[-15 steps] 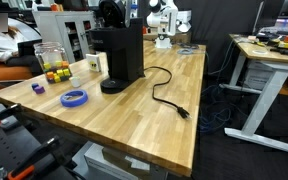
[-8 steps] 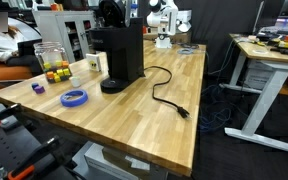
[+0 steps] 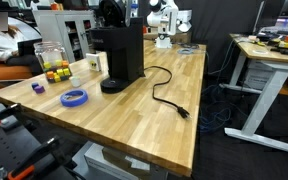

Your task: Close the water reservoir lid on the Keurig machine

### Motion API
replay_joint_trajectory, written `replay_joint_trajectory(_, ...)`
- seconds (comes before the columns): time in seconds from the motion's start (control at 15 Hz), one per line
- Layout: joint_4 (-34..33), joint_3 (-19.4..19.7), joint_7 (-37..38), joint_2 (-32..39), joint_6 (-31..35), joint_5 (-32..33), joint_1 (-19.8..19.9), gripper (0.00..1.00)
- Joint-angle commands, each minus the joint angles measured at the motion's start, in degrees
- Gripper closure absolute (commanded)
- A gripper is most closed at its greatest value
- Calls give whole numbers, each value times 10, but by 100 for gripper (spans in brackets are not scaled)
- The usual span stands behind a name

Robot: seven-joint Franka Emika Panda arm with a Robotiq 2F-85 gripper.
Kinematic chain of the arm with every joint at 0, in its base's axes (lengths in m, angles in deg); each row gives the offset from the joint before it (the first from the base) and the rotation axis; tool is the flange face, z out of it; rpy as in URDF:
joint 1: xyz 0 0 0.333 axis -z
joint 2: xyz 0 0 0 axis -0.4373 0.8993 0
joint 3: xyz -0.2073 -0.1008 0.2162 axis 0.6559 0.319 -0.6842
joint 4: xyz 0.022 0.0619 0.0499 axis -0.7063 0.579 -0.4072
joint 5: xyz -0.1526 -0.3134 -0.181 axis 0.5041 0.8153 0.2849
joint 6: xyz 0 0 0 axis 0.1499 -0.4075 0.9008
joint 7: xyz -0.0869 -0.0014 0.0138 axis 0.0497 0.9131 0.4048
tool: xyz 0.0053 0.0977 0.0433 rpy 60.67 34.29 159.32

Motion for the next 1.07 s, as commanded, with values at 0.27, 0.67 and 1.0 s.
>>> replay_joint_trajectory(0.27,-26,-17,2,37,21,25,-11,0)
replay_joint_trajectory(0.67,-31,-5,-12,40,15,-1,-22,0)
replay_joint_trajectory(1.0,-64,-8,-56,83,39,-7,-34,0)
